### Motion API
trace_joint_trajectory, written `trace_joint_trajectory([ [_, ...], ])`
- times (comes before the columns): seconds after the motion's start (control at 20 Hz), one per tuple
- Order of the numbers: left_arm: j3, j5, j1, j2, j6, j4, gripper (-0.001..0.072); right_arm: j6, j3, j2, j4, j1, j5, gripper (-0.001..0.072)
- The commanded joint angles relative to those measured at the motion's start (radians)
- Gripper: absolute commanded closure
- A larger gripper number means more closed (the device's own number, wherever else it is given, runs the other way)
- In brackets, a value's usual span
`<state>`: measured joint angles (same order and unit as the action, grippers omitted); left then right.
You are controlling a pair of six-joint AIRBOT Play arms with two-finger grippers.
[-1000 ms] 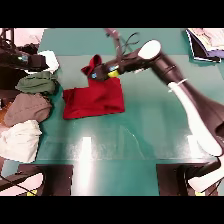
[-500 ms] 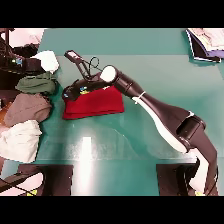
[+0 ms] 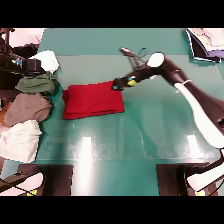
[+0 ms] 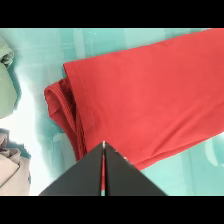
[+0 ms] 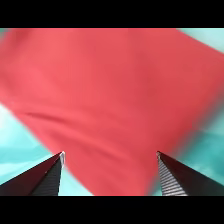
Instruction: Fold the shirts.
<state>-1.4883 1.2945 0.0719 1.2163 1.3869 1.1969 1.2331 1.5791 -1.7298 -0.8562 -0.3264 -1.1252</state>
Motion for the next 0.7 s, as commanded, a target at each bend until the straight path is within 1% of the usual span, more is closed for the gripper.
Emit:
trace_joint_trajectory([
  [0.0,0.005,-0.005,0.000,0.001,-0.001,-0.001,0.0685,0.028,-0.143,-0.001,0.142,0.129,-0.011,0.0054],
  [0.15,0.005,-0.005,0.000,0.001,-0.008,-0.001,0.0685,0.023,-0.158,-0.078,0.243,0.125,-0.003,0.0054],
  [0.25,0.005,-0.005,0.000,0.001,-0.008,-0.001,0.0685,0.014,-0.126,-0.140,0.292,0.090,0.000,0.0055],
  [0.35,0.005,-0.004,0.000,0.001,-0.008,0.000,0.0685,0.014,-0.063,-0.195,0.289,0.043,-0.003,0.0055],
  [0.45,0.005,-0.004,0.000,0.001,-0.008,0.000,0.0685,0.016,0.013,-0.239,0.290,-0.007,0.001,0.0071],
  [0.55,0.005,-0.002,0.000,0.001,-0.011,0.000,0.0684,0.015,0.079,-0.274,0.288,-0.050,-0.001,0.0157],
  [0.6,0.005,0.001,0.000,0.001,-0.021,0.000,0.0685,0.015,0.103,-0.287,0.288,-0.066,0.001,0.0249],
  [0.65,0.005,0.003,0.000,0.001,-0.031,0.000,0.0685,0.014,0.119,-0.294,0.287,-0.077,0.000,0.0386],
])
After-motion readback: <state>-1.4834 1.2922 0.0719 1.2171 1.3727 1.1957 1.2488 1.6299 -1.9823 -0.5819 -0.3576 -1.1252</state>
